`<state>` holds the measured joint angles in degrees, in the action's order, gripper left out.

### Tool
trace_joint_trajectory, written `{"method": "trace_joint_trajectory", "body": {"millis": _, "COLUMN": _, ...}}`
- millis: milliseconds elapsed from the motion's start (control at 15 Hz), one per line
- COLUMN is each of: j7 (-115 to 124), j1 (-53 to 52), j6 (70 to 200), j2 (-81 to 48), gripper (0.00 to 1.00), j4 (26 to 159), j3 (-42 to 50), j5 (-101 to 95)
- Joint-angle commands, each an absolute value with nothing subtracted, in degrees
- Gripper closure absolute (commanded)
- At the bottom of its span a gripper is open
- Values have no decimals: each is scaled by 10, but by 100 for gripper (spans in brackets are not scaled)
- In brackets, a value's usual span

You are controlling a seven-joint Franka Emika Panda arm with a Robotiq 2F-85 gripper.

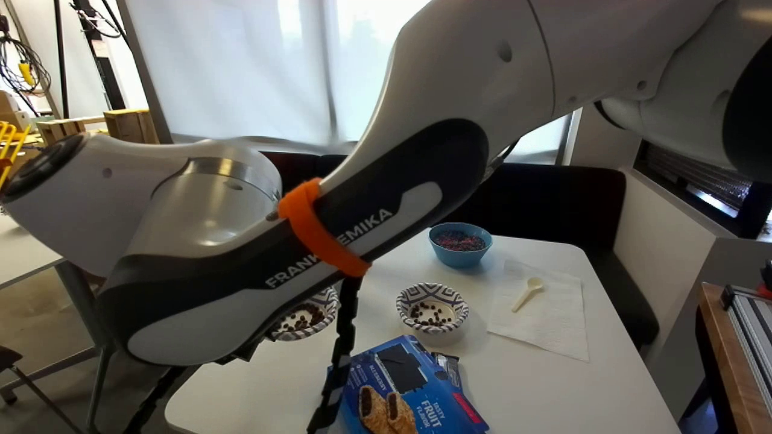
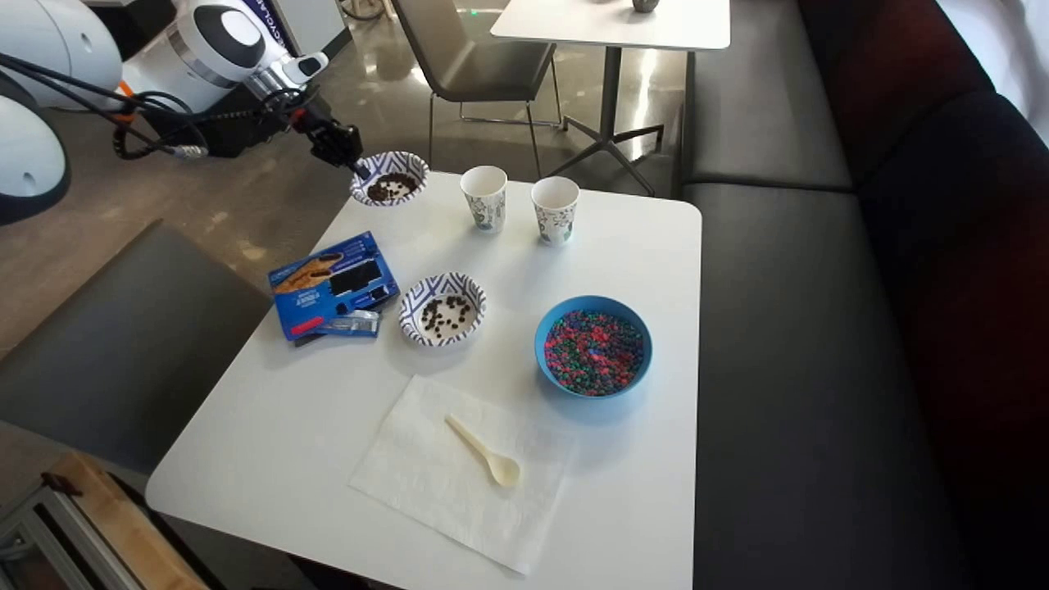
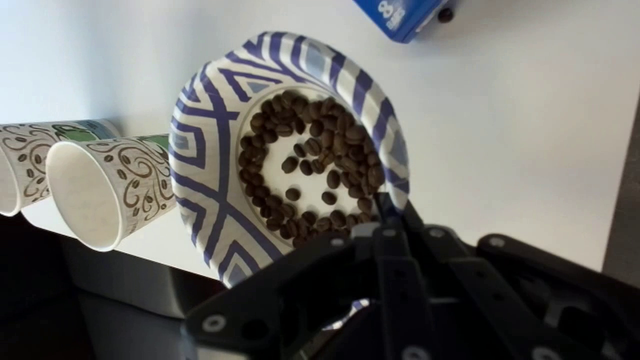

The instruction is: Pour the contents from the left white bowl to the right white bowl

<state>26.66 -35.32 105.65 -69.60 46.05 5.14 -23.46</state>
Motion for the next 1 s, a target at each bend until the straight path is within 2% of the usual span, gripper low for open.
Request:
{"method": "trace_joint_trajectory", "body": {"millis": 0, "j7": 304, "j1": -368, "j6": 1047, "j2": -650, "gripper": 99, "j4": 519, "j3": 52, "j5": -233}}
{"method": "trace_joint_trajectory", "body": {"millis": 533, "j7": 409, "j1": -382, "j6": 1083, "j2": -533, "gripper": 99, "j4": 716, "j3": 50, "j5": -237}}
{"method": "trace_joint_trajectory", "body": {"millis": 933, "j7": 403, "j1": -378, "j6": 1144, "j2": -449, "gripper": 99, "j4": 863, "j3": 70, "j5": -303}}
